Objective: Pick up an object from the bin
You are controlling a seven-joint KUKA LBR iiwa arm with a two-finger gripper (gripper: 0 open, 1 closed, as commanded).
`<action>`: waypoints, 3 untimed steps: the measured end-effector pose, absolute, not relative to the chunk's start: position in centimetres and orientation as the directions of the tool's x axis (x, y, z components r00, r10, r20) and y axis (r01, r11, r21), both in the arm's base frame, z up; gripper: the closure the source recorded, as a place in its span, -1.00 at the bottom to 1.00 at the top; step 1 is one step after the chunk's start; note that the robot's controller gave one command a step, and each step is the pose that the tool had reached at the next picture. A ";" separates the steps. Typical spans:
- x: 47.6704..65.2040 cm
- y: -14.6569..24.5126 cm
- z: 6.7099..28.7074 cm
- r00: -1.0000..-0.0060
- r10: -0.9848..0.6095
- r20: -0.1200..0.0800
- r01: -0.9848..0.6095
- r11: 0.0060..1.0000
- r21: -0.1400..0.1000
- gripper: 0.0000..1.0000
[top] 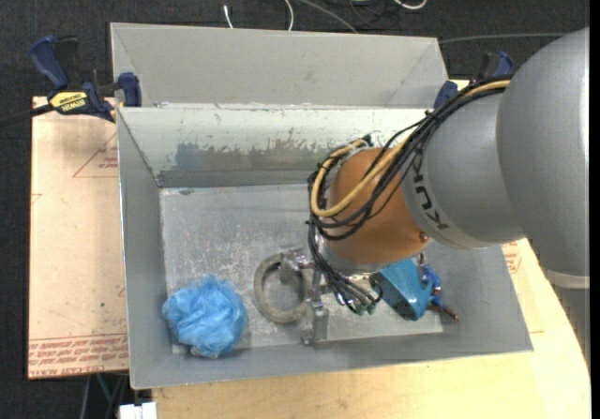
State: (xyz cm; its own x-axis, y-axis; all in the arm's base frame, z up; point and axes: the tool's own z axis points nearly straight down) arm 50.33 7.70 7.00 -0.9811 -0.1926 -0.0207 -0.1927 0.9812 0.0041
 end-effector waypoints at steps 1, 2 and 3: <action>49.3 7.5 7.0 -0.986 -0.165 -0.033 -0.165 0.986 0.007 1.00; 49.4 7.5 7.0 -0.986 -0.164 -0.033 -0.165 0.986 0.007 1.00; 49.0 7.3 14.9 -0.984 -0.176 -0.040 -0.176 0.984 0.007 1.00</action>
Offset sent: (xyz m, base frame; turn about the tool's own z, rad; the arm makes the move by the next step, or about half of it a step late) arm 0.0000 0.0000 0.0000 0.0000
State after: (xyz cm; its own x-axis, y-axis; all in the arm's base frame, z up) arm 49.03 7.28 14.86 -0.9836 -0.1759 -0.0404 -0.1763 0.9843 0.0067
